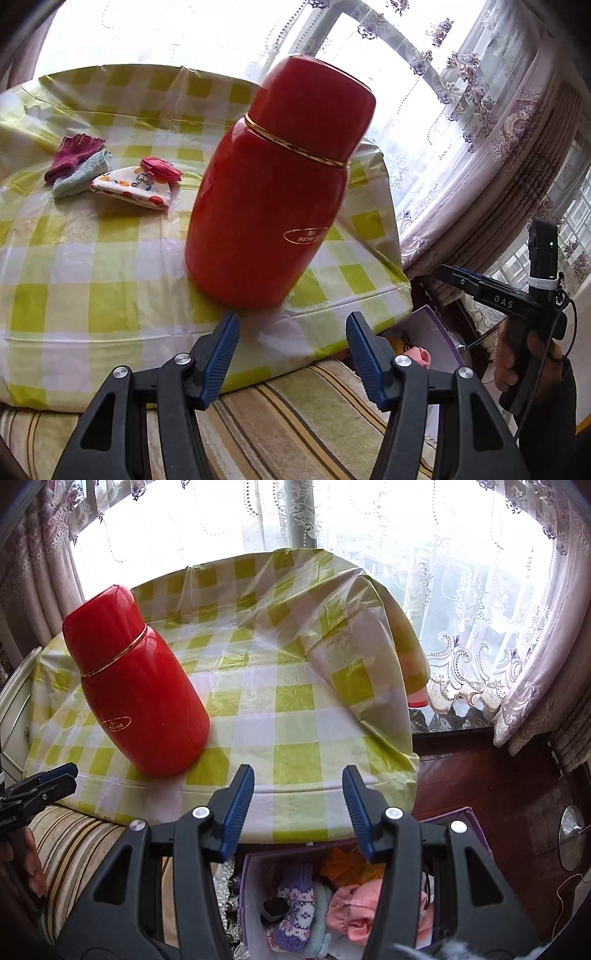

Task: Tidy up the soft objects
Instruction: 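Move both open tools back over the remaining items on the table, then grasp the white orange-print pouch with the left tool while the right tool grasps the pink round pouch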

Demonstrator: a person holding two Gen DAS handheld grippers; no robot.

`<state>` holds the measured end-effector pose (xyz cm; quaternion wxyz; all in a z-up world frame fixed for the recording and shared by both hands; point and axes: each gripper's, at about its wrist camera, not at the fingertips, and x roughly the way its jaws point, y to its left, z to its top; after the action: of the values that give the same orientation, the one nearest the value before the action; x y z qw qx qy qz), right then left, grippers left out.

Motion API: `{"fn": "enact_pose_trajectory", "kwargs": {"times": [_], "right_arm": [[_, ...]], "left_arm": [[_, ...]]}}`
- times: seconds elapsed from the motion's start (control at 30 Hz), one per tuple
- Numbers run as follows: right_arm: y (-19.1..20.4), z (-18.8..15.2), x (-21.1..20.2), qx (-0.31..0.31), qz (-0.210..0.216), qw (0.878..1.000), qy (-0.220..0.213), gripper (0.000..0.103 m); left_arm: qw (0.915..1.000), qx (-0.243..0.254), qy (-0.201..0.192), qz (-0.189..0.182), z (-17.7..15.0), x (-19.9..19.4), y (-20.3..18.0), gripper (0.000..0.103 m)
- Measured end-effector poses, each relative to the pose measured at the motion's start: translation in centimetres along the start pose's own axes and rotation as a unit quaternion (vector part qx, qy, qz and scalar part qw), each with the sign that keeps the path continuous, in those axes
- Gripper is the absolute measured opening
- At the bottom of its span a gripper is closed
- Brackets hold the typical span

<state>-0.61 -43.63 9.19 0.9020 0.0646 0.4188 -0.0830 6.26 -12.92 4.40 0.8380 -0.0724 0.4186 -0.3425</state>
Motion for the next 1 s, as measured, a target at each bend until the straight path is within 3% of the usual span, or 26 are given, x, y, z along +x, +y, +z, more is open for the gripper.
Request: {"fn": "enact_pose_trajectory", "kwargs": {"times": [0.17, 0.3, 0.6, 0.73, 1.0], "right_arm": [[0.0, 5.3, 2.8, -0.045, 0.006, 0.999, -0.010, 0.061], [0.1, 9.5, 5.4, -0.066, 0.036, 0.997, -0.022, 0.068], [4.7, 18.1, 13.8, -0.164, 0.102, 0.981, -0.007, 0.077], [7.9, 21.8, 17.7, -0.216, 0.137, 0.966, 0.017, 0.080], [15.0, 25.0, 24.7, -0.278, 0.270, 0.918, 0.081, 0.083]], "left_arm": [[0.9981, -0.040, -0.022, 0.041, 3.5, -0.9, 5.1, 0.061], [0.9946, -0.075, -0.035, 0.062, 6.1, -1.0, 9.0, 0.061], [0.9802, -0.177, -0.034, 0.083, 10.5, 3.3, 17.9, 0.061], [0.9758, -0.194, -0.029, 0.096, 11.7, 5.6, 19.9, 0.061], [0.9680, -0.238, -0.019, 0.078, 12.7, 9.3, 22.5, 0.061]]}}
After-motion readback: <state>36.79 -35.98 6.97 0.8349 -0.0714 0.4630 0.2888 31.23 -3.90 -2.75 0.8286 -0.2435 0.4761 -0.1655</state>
